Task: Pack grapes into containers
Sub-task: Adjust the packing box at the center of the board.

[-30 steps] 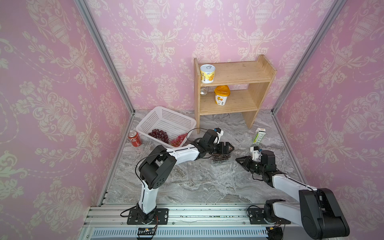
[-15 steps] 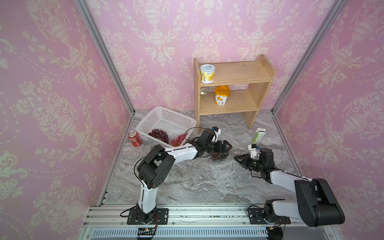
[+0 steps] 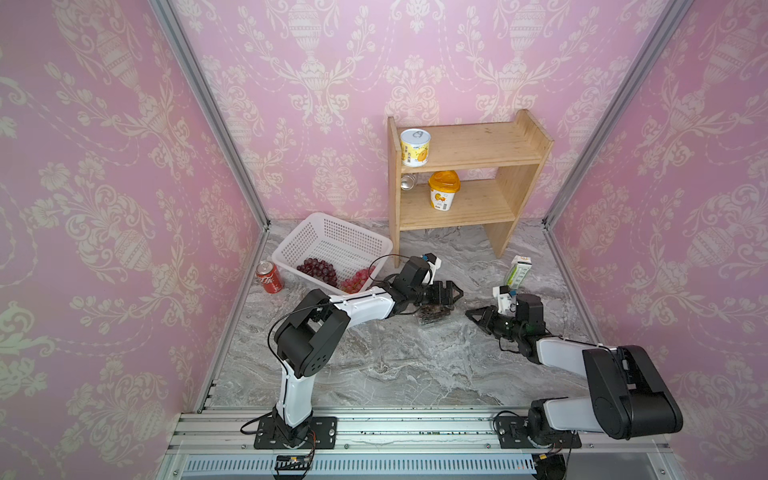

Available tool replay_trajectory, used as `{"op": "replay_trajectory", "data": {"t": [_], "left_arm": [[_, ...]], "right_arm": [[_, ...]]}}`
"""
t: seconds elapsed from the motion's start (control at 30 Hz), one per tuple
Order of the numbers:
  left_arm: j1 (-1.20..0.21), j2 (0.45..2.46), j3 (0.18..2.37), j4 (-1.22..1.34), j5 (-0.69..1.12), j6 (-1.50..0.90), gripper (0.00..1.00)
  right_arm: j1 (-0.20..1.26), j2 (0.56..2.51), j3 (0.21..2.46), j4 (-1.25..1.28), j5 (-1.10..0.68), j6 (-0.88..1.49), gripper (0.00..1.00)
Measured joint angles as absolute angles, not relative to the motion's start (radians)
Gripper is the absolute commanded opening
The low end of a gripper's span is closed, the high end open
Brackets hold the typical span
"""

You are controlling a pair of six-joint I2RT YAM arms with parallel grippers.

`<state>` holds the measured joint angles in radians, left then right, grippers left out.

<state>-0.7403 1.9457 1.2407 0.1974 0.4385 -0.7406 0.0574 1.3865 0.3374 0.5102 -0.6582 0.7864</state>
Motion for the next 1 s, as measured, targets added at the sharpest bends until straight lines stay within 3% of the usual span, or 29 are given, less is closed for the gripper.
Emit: {"op": "replay_trajectory", "data": {"t": [0.4,0.57,0.77,1.0], "left_arm": [[-0.735,1.946,1.229,0.216,0.439,-0.741,0.94],[-0.73,1.945,1.232,0.212,0.439,-0.732,0.94],[-0.716,1.94,1.298,0.099,0.429,-0.667,0.95],[-0.684,1.845,1.343,-0.019,0.385,-0.606,0.95]], "right_arm": [[0.068,1.404,0.344,0.531,-0.655,0.787,0.12],[0.075,1.373,0.356,0.475,-0.643,0.785,0.17],[0.077,1.194,0.397,0.276,-0.589,0.751,0.3],[0.082,1.078,0.495,0.069,-0.532,0.681,0.61]]}}
